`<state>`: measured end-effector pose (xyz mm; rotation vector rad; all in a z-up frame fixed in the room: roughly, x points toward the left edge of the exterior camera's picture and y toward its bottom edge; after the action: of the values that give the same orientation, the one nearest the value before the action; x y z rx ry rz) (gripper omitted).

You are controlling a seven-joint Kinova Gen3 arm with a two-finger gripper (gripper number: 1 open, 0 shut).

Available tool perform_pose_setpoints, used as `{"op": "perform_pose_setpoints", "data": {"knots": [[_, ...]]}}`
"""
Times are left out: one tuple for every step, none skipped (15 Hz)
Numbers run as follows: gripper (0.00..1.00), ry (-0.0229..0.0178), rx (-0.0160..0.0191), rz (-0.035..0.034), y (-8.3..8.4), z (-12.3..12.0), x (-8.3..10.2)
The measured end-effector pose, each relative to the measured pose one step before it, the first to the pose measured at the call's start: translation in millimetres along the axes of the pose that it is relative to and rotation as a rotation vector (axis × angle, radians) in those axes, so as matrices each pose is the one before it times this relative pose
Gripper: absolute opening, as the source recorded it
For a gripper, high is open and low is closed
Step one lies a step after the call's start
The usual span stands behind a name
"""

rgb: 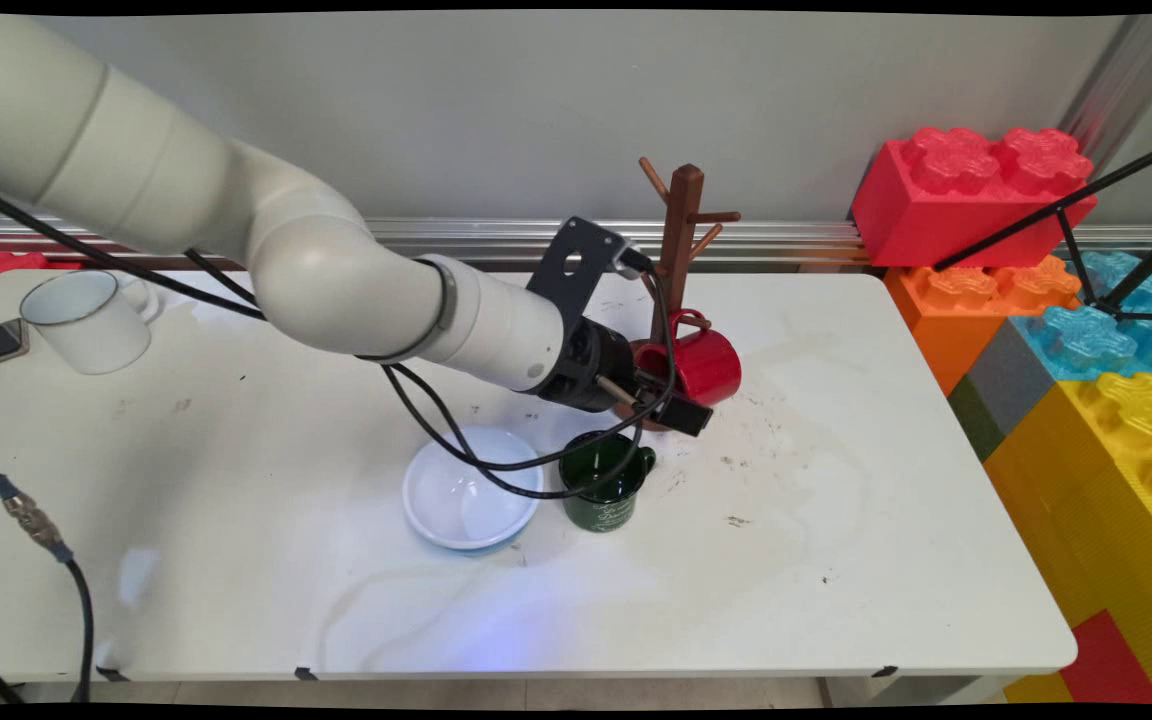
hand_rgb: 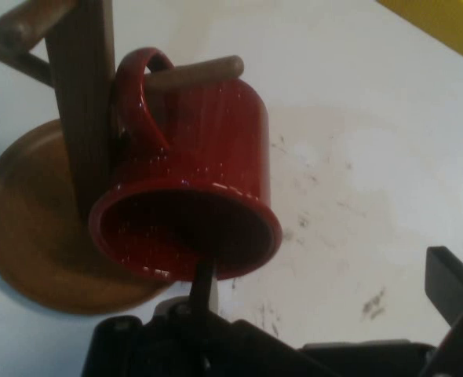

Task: Pick up the red mug from the rack

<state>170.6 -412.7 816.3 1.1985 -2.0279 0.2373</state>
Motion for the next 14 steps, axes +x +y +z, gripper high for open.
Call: {"op": "perform_pose_setpoints", "data": {"knots": [[1.00,0.00356,-0.00055,-0.00186,-0.31,2.72,-0.37],[1.00,0.00511,-0.00080,-0.00336,-0.38,3.93,-0.60],[1.00,0.00374,-0.00075,-0.00282,-0.09,2.59,-0.38],[1.00,0.00534,-0.00100,-0.00505,-0.17,3.81,-0.60],[1.00,0.00593,-0.00179,-0.00718,0.09,4.31,-0.87],[1.00,0.00660,-0.00128,-0.00818,-0.08,4.13,-1.02],[1.00,0.00558,-0.00123,-0.00679,-0.12,3.50,-0.80],[1.00,0.00365,-0.00046,-0.00473,-0.12,2.30,-0.63],[1.00,0.00495,-0.00084,-0.00667,-0.26,3.37,-0.95],[1.00,0.00509,-0.00152,-0.00741,-0.30,3.71,-1.27],[1.00,0.00455,-0.00203,-0.00655,-0.37,3.38,-1.27],[1.00,0.00339,-0.00195,-0.00460,-0.26,2.88,-0.97],[1.00,0.00202,-0.00101,-0.00283,-0.29,1.73,-0.62],[1.00,0.00292,-0.00146,-0.00399,-0.47,2.46,-0.92]]}}
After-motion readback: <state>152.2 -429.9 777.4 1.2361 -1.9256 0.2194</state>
